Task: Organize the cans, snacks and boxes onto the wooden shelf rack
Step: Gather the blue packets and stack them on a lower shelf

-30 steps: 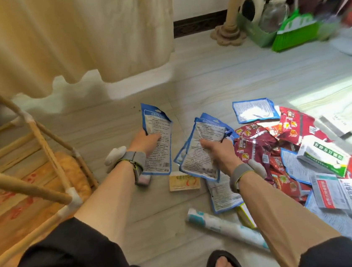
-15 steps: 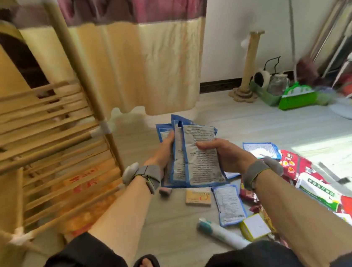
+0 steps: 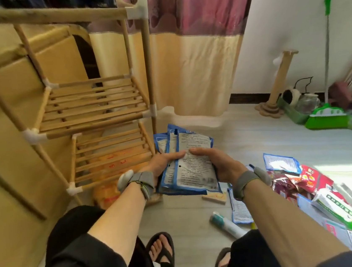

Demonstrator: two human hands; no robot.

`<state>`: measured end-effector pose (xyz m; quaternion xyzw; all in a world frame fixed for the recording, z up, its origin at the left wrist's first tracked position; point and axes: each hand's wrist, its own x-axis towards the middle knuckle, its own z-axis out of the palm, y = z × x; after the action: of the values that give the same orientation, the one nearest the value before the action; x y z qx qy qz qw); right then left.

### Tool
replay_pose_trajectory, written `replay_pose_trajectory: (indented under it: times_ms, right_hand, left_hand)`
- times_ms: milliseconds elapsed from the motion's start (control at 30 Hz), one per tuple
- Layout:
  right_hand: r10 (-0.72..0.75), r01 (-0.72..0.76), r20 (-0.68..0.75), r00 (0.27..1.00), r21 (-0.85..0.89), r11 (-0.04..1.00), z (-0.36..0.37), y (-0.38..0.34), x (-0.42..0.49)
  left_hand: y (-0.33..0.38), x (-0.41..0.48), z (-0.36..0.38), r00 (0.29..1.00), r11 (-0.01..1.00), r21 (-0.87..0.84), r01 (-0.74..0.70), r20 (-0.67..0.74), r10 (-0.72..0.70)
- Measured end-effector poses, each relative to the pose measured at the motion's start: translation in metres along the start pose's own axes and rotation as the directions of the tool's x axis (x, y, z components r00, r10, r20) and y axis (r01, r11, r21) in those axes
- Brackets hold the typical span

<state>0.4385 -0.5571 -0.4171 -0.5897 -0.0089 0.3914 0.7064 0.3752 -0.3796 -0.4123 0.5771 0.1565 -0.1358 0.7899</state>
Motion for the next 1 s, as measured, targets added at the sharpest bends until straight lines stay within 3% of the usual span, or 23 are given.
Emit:
replay_pose_trajectory:
  times_ms: [67, 167, 233, 400, 433, 533, 600, 667, 767, 867, 933, 1000]
  right_hand:
    - [0.002, -0.002, -0.054, 0.999, 0.0, 1.0, 0.016, 0.016, 0.003]
    - [-0.091, 0.092, -0.142, 0.986, 0.002, 0.996, 0.037, 0.034, 0.01]
    - [-0.169, 0.16, -0.166, 0.972, -0.07, 0.985, 0.055, 0.042, 0.014]
    - [-0.286, 0.245, -0.235, 0.929, -0.191, 0.951, 0.096, 0.041, 0.025]
    - [-0.286, 0.246, -0.217, 0.933, -0.192, 0.95, 0.107, 0.039, 0.028]
    - [-0.283, 0.252, -0.168, 0.944, -0.187, 0.95, 0.132, 0.034, 0.029]
    - [-0.246, 0.232, -0.127, 0.961, -0.112, 0.966, 0.147, 0.032, 0.034]
    - [-0.184, 0.183, -0.069, 0.98, -0.019, 0.983, 0.161, 0.028, 0.035]
    - [-0.042, 0.049, 0.062, 0.997, -0.119, 0.992, 0.171, 0.024, 0.044]
    - [0.027, -0.021, 0.02, 0.999, -0.243, 0.97, 0.177, 0.026, 0.06]
    - [-0.009, -0.003, -0.034, 0.999, -0.336, 0.942, 0.175, 0.033, 0.073]
    - [-0.001, -0.015, -0.045, 0.999, -0.358, 0.934, 0.178, 0.041, 0.083]
  left_hand:
    - [-0.005, -0.011, -0.016, 0.996, 0.994, 0.078, 0.073, -0.053, -0.069]
    - [-0.019, -0.017, -0.041, 0.965, 0.957, 0.265, 0.114, -0.259, -0.043]
    - [-0.034, -0.024, -0.054, 0.899, 0.935, 0.332, 0.122, -0.436, 0.037]
    - [-0.042, -0.043, -0.068, 0.685, 0.917, 0.396, -0.05, -0.655, 0.32]
    - [-0.036, -0.049, -0.07, 0.686, 0.918, 0.388, -0.079, -0.647, 0.333]
    - [-0.022, -0.053, -0.066, 0.833, 0.941, 0.246, -0.233, -0.449, 0.324]
    - [-0.018, -0.056, -0.076, 0.874, 0.952, 0.163, -0.259, -0.38, 0.303]
    - [-0.023, -0.053, -0.093, 0.89, 0.969, 0.089, -0.229, -0.386, 0.245]
    - [-0.039, -0.044, -0.115, 0.905, 0.979, -0.103, -0.175, -0.409, 0.119]
    - [-0.049, -0.035, -0.138, 0.875, 0.93, -0.321, -0.181, -0.484, 0.003]
    - [-0.049, -0.036, -0.147, 0.825, 0.911, -0.365, -0.19, -0.562, -0.053]
    - [-0.042, -0.04, -0.146, 0.845, 0.899, -0.385, -0.208, -0.534, -0.034]
